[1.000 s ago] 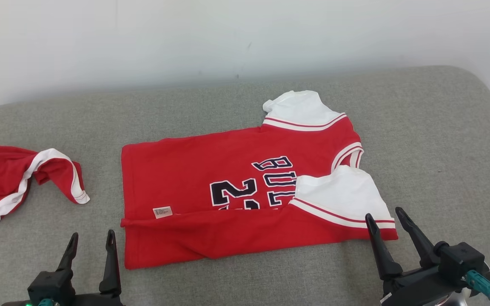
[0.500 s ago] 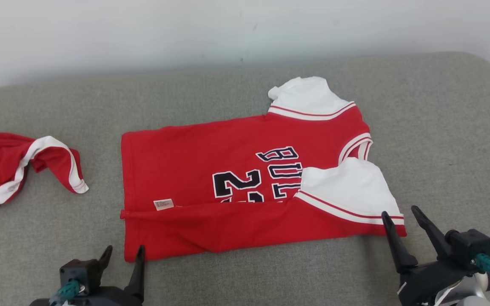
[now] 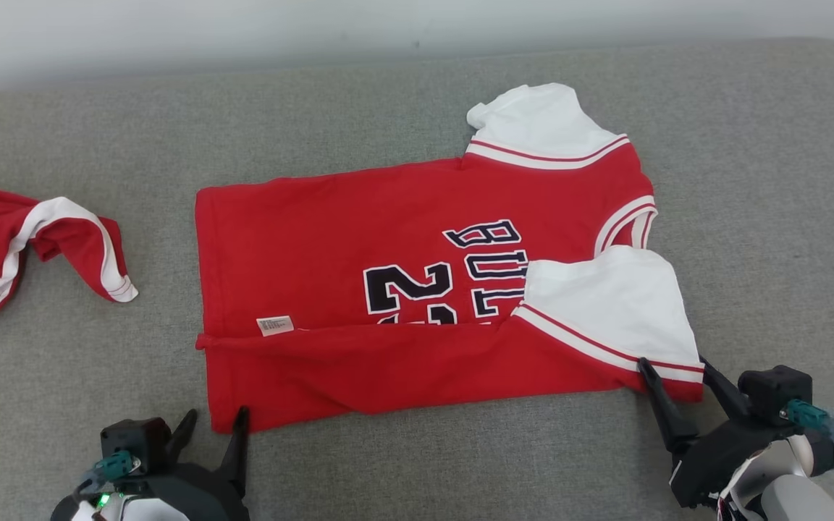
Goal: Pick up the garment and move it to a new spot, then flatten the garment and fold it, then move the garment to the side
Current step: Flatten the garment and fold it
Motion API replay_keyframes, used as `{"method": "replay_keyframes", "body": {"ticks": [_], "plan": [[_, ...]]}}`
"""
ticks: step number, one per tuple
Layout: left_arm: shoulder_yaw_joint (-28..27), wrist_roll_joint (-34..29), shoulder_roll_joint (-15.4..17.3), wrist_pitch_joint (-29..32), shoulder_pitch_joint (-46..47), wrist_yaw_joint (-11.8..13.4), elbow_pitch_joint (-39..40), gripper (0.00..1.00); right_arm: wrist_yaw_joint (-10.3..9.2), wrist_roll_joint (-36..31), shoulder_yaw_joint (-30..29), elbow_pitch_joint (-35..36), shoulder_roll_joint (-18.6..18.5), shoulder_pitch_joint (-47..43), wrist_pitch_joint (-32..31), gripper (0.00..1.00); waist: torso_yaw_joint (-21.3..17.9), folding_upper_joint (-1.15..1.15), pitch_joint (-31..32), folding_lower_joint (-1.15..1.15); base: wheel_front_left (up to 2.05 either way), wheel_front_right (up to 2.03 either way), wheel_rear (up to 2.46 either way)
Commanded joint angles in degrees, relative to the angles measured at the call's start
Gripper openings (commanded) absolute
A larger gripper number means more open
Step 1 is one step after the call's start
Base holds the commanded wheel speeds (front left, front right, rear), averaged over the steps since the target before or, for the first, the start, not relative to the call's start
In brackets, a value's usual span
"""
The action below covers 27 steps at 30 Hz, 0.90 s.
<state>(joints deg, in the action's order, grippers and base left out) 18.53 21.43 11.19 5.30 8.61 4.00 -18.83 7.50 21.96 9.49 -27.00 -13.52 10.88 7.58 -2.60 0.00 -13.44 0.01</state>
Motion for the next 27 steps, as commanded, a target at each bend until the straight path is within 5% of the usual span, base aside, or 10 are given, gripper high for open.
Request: {"method": "replay_keyframes", "body": {"ticks": [1, 3, 4, 5, 6, 7, 8, 20, 27], "plan": [[0.18, 0.36, 0.00, 0.84, 0.21, -0.36, -1.18, 1.00, -0.02, 1.14, 0.62, -0.77, -0.53, 1.05, -0.03, 1.00, 0.33, 0.00, -0.39, -0.01, 0.00, 0.00, 0.00], [0.28, 1.27, -0.45, 1.64, 0.24, -0.83, -1.83, 0.95, -0.02, 2.86, 1.82, -1.99, -0.86, 1.75, 0.01, 1.00, 0.50, 0.00, -0.63, -0.01, 0.00, 0.00, 0.00], [0.50, 1.59, -0.50, 2.18, 0.24, -1.11, -2.00, 0.76, -0.02, 3.58, 2.61, -2.51, -1.07, 2.12, -0.17, 1.00, 0.53, 0.00, -0.70, -0.01, 0.00, 0.00, 0.00], [0.57, 2.10, -0.69, 2.48, 0.07, -1.30, -1.91, 0.43, -0.02, 4.20, 3.20, -2.99, -1.41, 2.51, -0.19, 1.00, 0.53, 0.00, -0.75, -0.01, 0.00, 0.00, 0.00], [0.55, 2.24, -0.77, 2.56, 0.06, -1.48, -1.62, 0.00, -0.02, 4.73, 3.64, -3.38, -1.66, 2.79, 0.00, 0.44, 0.57, 0.00, -0.77, -0.01, 0.00, 0.00, 0.00], [0.78, 2.36, -0.63, 2.97, -0.02, -1.71, -1.33, 0.00, -0.02, 5.34, 4.07, -3.65, -1.75, 2.98, 0.23, 0.07, 0.58, 0.00, -0.79, -0.01, 0.00, 0.00, 0.00], [0.91, 3.04, -0.81, 3.26, -0.20, -2.02, -0.89, 0.00, -0.02, 6.10, 4.44, -3.91, -1.90, 3.16, 0.33, 0.00, 0.62, 0.00, -0.78, -0.01, 0.00, 0.00, 0.00], [-0.65, 4.94, 2.73, 6.86, -4.41, -1.16, 10.52, 0.00, -0.05, 13.21, 3.67, 2.15, -5.16, -0.91, -0.97, 0.00, 1.53, 0.00, 1.77, -0.01, 0.00, 0.00, 0.00], [-1.05, 6.64, 5.33, 11.51, -10.15, 0.18, 17.77, 0.00, -0.05, 12.64, -1.31, 9.36, -3.43, -9.70, -4.73, 0.00, 1.88, 0.00, 3.50, -0.01, 0.00, 0.00, 0.00]]}}
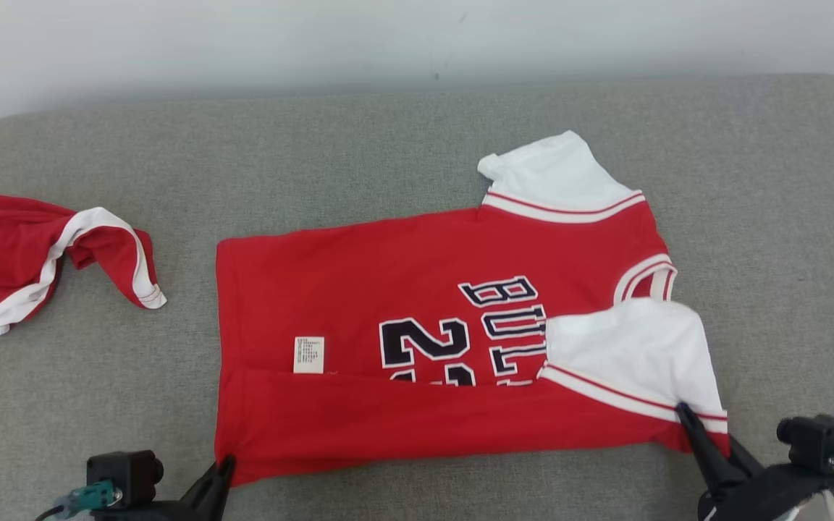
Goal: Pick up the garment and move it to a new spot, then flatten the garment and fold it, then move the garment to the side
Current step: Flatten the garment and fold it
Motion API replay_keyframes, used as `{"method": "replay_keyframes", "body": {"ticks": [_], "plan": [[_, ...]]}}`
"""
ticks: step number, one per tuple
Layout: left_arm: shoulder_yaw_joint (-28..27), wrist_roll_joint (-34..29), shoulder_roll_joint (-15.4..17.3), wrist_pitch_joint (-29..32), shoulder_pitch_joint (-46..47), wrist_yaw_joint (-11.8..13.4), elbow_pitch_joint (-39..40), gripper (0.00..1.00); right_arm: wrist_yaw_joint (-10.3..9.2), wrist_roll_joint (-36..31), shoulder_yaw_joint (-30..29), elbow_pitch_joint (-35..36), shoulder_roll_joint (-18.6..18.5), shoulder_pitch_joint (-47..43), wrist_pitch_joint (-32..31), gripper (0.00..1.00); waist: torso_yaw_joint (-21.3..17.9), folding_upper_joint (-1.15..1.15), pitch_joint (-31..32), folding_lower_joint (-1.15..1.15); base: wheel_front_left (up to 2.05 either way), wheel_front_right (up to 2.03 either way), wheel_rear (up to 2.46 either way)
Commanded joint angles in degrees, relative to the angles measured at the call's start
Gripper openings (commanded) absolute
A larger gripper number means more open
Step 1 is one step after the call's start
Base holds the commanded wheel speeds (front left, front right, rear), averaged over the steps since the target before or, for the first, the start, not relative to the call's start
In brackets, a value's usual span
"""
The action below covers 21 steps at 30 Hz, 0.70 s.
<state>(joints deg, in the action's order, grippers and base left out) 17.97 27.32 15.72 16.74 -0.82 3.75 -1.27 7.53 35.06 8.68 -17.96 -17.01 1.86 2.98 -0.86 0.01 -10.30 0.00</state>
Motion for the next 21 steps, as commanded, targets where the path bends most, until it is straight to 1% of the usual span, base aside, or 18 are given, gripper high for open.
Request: {"method": "replay_keyframes", "body": {"ticks": [1, 6, 7, 8, 9, 10, 11, 12, 13, 16, 21], "plan": [[-0.65, 0.91, 1.03, 0.46, -1.35, 0.58, 0.86, 0.00, -0.08, -0.59, -1.33, 1.25, 0.74, -1.84, -0.73, 0.00, 0.15, -0.01, 0.52, 0.00, 0.00, 0.00, 0.00], [-1.35, 1.55, 1.32, 1.36, -2.55, 1.51, 1.77, 0.00, -0.07, -2.35, -3.79, 6.21, 4.15, -5.64, -3.73, 0.00, -0.02, -0.01, 0.36, 0.00, 0.00, 0.00, 0.00], [-1.51, 1.54, 1.15, 1.07, -2.41, 1.73, 1.64, 0.00, -0.06, -1.99, -3.63, 6.68, 4.90, -6.03, -4.40, 0.19, -0.08, -0.01, 0.30, 0.00, 0.00, 0.00, 0.00], [-1.22, 1.90, 1.10, 1.75, -2.50, 1.52, 1.12, 0.00, -0.06, -1.88, -3.56, 7.08, 5.48, -6.36, -4.95, 0.51, -0.16, -0.01, 0.29, 0.00, 0.00, 0.00, 0.00], [-1.35, 2.49, 0.68, 1.71, -2.46, 1.50, 0.94, 0.00, -0.06, -2.39, -3.75, 7.74, 5.71, -6.40, -4.86, 1.00, -0.21, -0.01, 0.32, 0.00, 0.00, 0.00, 0.00], [-1.35, 2.49, 0.68, 1.71, -2.46, 1.50, 0.94, 0.00, -0.06, -2.39, -3.75, 7.74, 5.71, -6.40, -4.86, 1.00, -0.21, -0.01, 0.32, 0.00, 0.00, 0.00, 0.00], [-1.60, 2.31, 0.76, 1.34, -2.13, 1.67, 0.66, 0.20, -0.06, -2.48, -3.99, 8.24, 6.27, -6.49, -4.76, 1.00, -0.29, -0.01, 0.34, 0.00, 0.00, 0.00, 0.00], [-1.62, 2.69, 0.64, 1.59, -2.08, 1.66, 0.17, 0.73, -0.06, -2.86, -4.32, 8.70, 6.63, -6.62, -4.43, 1.00, -0.42, -0.01, 0.37, 0.00, 0.00, 0.00, 0.00], [-1.62, 2.95, 0.47, 1.56, -2.06, 1.58, -0.12, 1.00, -0.06, -3.24, -4.88, 9.14, 6.97, -6.67, -3.87, 1.00, -0.54, -0.01, 0.42, 0.00, 0.00, 0.00, 0.00], [-2.19, 2.88, 0.06, 0.04, -2.03, 2.22, -0.20, 1.00, -0.06, -5.00, -7.16, 10.40, 7.82, -6.46, -2.10, 1.00, -0.93, -0.01, 0.66, 0.00, 0.00, 0.00, 0.00], [-4.65, 0.67, -0.51, -5.01, -0.58, 5.35, 1.99, 1.00, -0.06, -8.98, -10.98, 13.26, 8.93, -4.34, 2.26, 1.00, -1.42, -0.01, 1.24, 0.00, 0.00, 0.00, 0.00]]}}
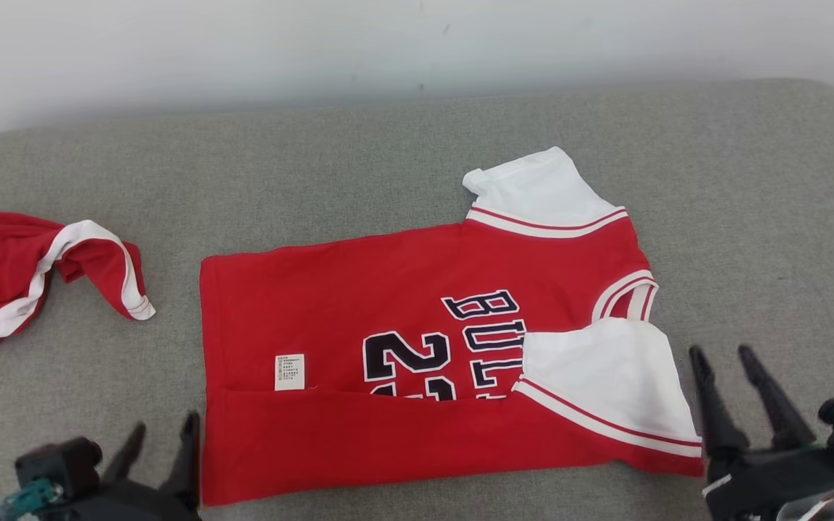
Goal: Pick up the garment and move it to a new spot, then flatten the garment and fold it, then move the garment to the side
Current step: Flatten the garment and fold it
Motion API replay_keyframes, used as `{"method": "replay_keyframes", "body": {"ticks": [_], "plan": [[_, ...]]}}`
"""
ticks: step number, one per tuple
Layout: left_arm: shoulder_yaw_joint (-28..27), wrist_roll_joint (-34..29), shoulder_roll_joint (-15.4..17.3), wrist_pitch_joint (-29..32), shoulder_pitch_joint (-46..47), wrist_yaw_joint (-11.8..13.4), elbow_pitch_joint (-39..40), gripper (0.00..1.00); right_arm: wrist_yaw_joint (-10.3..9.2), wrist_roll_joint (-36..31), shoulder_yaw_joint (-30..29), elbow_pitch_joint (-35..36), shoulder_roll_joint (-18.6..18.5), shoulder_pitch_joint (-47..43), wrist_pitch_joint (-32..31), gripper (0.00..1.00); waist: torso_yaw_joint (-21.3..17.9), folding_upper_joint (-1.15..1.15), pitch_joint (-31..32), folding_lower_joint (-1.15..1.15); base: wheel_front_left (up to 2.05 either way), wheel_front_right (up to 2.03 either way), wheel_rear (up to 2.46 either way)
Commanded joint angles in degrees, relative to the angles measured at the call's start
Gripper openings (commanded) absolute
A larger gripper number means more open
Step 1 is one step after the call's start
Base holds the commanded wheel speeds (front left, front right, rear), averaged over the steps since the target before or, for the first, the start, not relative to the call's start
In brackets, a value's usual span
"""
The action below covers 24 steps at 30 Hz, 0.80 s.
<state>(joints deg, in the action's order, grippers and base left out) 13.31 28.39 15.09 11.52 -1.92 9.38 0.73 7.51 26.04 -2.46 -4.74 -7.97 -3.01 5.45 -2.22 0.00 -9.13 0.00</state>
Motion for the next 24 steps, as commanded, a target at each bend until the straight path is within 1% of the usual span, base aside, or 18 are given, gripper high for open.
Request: {"method": "replay_keyframes", "body": {"ticks": [1, 2, 5, 11, 17, 22, 24], "plan": [[-0.53, -1.18, -0.17, -1.10, 1.16, 0.66, 0.71, 1.00, -0.04, -0.67, -0.70, 0.47, 0.00, 1.18, 0.70, 1.00, -0.10, 0.00, 0.21, 0.00, 0.00, 0.00, 0.00], [-1.03, -2.07, -0.12, -2.36, 1.85, 1.52, 1.26, 1.00, -0.03, -1.64, -1.10, 0.68, -0.05, 1.76, 1.32, 1.00, -0.21, 0.00, 0.37, 0.00, 0.00, 0.00, 0.00], [-1.09, -4.35, -0.50, -5.14, 4.37, 2.83, 2.45, 1.00, -0.04, -3.69, -2.40, 0.80, -0.50, 4.49, 2.57, 1.00, -0.33, 0.00, 0.61, 0.00, 0.00, 0.00, 0.00], [0.68, -8.46, -0.37, -7.98, 8.44, 3.62, 1.48, 1.00, -0.03, -5.98, -1.80, -0.15, -0.68, 8.59, 2.11, 1.00, -0.18, 0.00, 0.88, 0.00, 0.00, 0.00, 0.00], [2.61, -8.58, -1.54, -7.86, 11.37, 2.90, -0.07, 1.00, -0.04, -5.67, -0.06, -2.13, -2.13, 11.28, 0.32, 1.00, 0.69, 0.00, -0.63, 0.00, 0.00, 0.00, 0.00], [4.00, -7.25, -2.52, -4.93, 15.63, 1.61, -1.92, 1.00, -0.04, -3.45, 1.27, -6.15, -4.47, 17.15, -1.02, 1.00, 1.84, 0.00, -3.84, 0.00, 0.00, 0.00, 0.00], [4.53, -6.43, -3.11, -3.05, 17.89, 0.74, -3.21, 1.00, -0.04, -2.65, 1.58, -8.32, -5.99, 20.65, -1.41, 1.00, 2.44, 0.00, -5.89, 0.00, 0.00, 0.00, 0.00]]}}
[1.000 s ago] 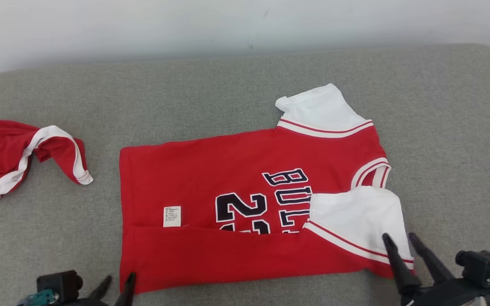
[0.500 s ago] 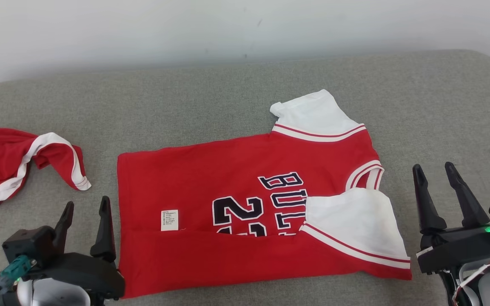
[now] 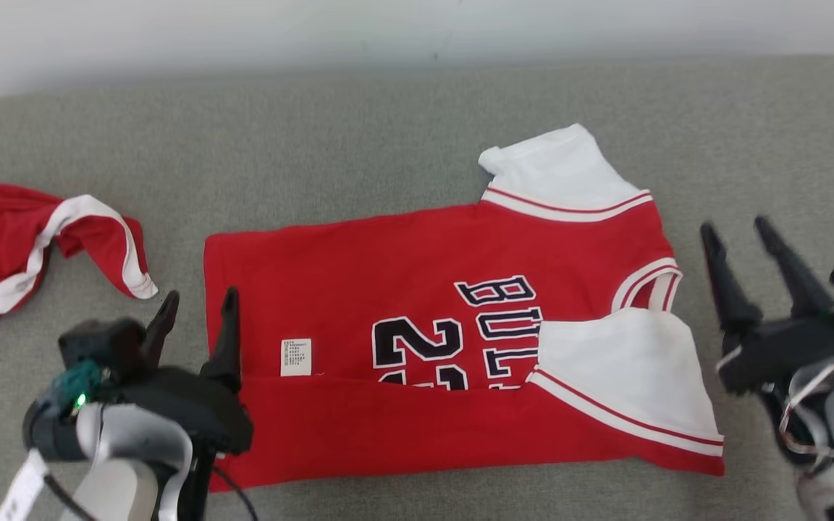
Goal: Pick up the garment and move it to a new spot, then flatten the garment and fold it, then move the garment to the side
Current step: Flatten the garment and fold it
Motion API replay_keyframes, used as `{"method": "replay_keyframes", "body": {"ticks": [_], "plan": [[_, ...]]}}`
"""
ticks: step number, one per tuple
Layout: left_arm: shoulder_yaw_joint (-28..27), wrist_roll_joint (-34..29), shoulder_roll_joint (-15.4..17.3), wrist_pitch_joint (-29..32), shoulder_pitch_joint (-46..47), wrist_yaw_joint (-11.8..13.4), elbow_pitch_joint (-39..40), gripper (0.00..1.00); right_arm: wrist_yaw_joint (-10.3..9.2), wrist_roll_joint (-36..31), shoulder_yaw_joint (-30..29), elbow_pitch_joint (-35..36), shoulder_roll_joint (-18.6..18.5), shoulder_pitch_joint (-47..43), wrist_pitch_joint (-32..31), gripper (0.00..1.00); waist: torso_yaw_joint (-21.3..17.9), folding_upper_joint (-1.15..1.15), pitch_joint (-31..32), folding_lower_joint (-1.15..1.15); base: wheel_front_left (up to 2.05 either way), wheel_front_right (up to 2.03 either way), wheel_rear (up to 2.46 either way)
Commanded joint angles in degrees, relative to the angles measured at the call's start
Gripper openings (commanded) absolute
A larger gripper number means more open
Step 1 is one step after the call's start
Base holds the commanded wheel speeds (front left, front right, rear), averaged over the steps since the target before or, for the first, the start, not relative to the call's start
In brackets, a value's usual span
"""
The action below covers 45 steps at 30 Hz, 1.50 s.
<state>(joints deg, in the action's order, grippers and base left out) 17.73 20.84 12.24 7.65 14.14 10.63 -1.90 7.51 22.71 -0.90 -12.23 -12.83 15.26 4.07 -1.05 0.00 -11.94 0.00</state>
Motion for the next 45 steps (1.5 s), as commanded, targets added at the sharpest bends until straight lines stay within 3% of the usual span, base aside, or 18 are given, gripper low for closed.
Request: {"method": "replay_keyframes", "body": {"ticks": [1, 7, 17, 30, 36, 37, 38, 39, 40, 41, 42, 45], "plan": [[0.28, 1.11, -0.40, 1.49, 3.35, -0.79, -1.25, 1.00, -0.04, 1.08, 0.43, -2.39, -1.93, 4.32, -0.56, 1.00, 1.61, 0.00, -4.09, 0.00, 0.00, 0.00, 0.00], [0.58, 4.00, -2.13, 5.96, 12.47, -3.03, -5.98, 1.00, -0.03, 4.07, 3.54, -9.83, -6.96, 16.72, -2.73, 1.00, 4.46, 0.00, -11.12, 0.00, 0.00, 0.00, 0.00], [0.24, 6.51, -4.26, 8.08, 23.99, -5.42, -13.42, 1.00, -0.03, 7.26, 11.08, -18.78, -13.27, 31.37, -5.00, 1.00, 9.09, 0.00, -19.49, 0.00, 0.00, 0.00, 0.00], [0.60, 8.22, -4.48, 9.89, 29.06, -7.07, -18.41, 1.00, -0.03, 12.11, 23.11, -29.47, -15.95, 43.65, -7.05, 1.00, 11.11, 0.00, -23.19, 0.00, 0.00, 0.00, 0.00], [2.55, 10.01, -5.27, 12.25, 29.60, -9.99, -17.93, 1.00, -0.03, 14.58, 27.80, -32.70, -16.18, 46.81, -7.31, 1.00, 11.25, 0.00, -23.51, 0.00, 0.00, 0.00, 0.00], [2.76, 9.67, -5.08, 12.26, 29.68, -9.95, -17.74, 0.88, -0.03, 15.14, 28.64, -33.01, -16.15, 47.18, -7.59, 1.00, 11.28, 0.00, -23.53, 0.00, 0.00, 0.00, 0.00], [2.78, 9.54, -4.90, 12.31, 29.78, -9.76, -17.63, 0.75, -0.03, 15.63, 29.34, -33.30, -16.19, 47.66, -7.59, 0.93, 11.27, 0.00, -23.53, 0.00, 0.00, 0.00, 0.00], [3.01, 9.89, -4.92, 12.84, 29.79, -10.22, -17.66, 0.48, -0.03, 16.14, 30.06, -33.36, -16.16, 48.04, -7.55, 0.68, 11.25, 0.00, -23.50, 0.00, 0.00, 0.00, 0.00], [3.10, 9.67, -4.67, 12.49, 29.87, -10.38, -17.56, 0.37, -0.03, 16.97, 30.84, -33.24, -15.91, 48.31, -7.68, 0.49, 11.14, 0.00, -23.48, 0.00, 0.00, 0.00, 0.00], [3.15, 9.14, -4.38, 12.05, 29.97, -10.16, -17.51, 0.00, -0.03, 17.56, 31.50, -33.41, -15.96, 48.55, -7.79, 0.29, 10.97, 0.00, -23.42, 0.00, 0.00, 0.00, 0.00], [3.24, 9.43, -4.38, 12.35, 29.80, -10.50, -17.70, 0.00, -0.03, 17.94, 32.50, -33.47, -16.05, 48.68, -7.94, 0.04, 10.73, 0.00, -23.23, 0.00, 0.00, 0.00, 0.00], [2.79, 8.86, -3.75, 10.73, 29.79, -9.92, -17.41, 0.00, -0.04, 19.52, 34.08, -33.02, -16.53, 48.99, -7.24, 0.00, 9.99, 0.00, -22.79, 0.00, 0.00, 0.00, 0.00]]}}
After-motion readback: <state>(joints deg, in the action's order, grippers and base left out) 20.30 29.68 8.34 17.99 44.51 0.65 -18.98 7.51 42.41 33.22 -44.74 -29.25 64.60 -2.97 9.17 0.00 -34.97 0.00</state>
